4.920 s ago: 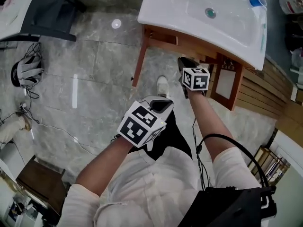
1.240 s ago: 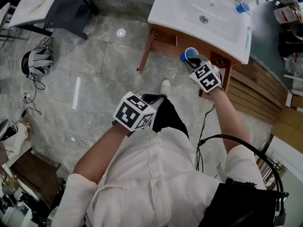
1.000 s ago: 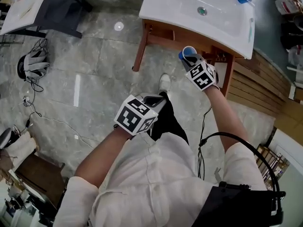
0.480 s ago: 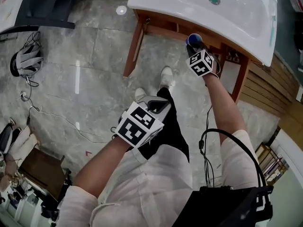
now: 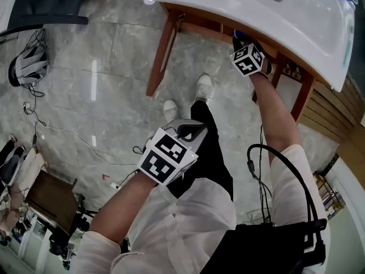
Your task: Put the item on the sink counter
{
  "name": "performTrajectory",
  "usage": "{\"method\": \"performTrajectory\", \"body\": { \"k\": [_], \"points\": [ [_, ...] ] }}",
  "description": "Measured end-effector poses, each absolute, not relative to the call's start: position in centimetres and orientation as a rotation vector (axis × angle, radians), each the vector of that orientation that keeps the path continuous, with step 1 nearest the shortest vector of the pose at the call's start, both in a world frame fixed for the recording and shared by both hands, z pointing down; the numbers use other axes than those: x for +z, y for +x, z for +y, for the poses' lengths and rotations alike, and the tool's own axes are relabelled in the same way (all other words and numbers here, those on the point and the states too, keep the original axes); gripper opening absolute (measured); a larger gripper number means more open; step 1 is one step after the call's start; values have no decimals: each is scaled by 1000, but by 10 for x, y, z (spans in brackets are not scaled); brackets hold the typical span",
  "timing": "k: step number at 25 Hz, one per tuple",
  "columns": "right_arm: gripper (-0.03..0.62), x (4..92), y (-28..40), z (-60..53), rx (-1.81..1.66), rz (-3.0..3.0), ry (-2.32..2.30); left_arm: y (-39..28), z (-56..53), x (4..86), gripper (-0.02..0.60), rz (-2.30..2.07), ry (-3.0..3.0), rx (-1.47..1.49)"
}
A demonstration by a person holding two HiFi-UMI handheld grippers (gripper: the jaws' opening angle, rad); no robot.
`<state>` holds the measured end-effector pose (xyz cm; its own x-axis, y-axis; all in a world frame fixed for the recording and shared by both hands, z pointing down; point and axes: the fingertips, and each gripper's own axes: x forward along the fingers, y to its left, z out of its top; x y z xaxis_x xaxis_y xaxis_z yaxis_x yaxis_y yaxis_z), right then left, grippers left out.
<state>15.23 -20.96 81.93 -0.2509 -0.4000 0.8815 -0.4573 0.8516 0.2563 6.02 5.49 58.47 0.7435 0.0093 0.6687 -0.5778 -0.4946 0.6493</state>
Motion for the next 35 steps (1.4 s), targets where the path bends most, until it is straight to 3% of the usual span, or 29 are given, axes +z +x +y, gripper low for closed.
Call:
{"method": "performTrajectory", "body": {
  "k": [18,22,35],
  "points": [
    [37,834,160,-221,75,-1854,640,56,47,590,6,-436,1950,737],
    [81,824,159,-217,43,-1859,644,57,49,588,6,-433,1960,746],
    [72,755,150,-163,80,-1889,716,55,54,551,6,-413,2065,790]
  ]
}}
